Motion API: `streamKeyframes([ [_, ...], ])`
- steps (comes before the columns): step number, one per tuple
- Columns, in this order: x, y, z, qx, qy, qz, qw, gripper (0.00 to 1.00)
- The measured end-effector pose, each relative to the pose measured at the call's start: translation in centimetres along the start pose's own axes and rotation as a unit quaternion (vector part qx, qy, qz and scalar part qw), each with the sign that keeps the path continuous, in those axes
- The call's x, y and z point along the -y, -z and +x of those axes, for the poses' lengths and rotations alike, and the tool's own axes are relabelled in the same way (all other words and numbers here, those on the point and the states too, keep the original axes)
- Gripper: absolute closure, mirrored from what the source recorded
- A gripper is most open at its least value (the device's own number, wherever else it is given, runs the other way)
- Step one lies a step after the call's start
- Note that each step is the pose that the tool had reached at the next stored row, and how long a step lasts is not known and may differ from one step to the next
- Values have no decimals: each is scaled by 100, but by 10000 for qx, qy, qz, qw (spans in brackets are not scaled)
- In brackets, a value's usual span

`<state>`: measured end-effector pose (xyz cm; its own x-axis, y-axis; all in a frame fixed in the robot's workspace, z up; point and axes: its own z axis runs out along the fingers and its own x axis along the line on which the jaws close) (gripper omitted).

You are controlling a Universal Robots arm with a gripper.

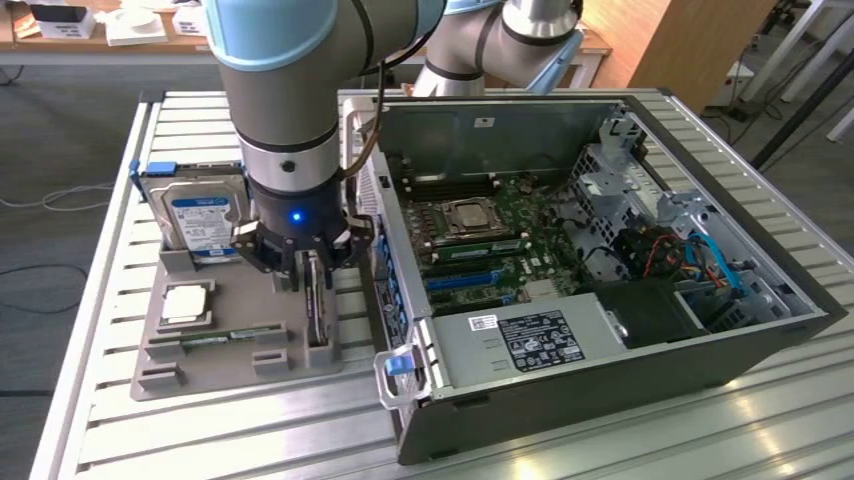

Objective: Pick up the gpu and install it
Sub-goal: 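Pick up the gpu and move the gpu toward the slot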

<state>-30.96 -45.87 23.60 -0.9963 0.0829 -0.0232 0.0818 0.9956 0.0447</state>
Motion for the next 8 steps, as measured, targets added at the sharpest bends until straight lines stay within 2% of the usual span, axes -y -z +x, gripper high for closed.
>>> streamKeyframes([
  [8,-6,-34,7,0,-1,0,10000,57],
])
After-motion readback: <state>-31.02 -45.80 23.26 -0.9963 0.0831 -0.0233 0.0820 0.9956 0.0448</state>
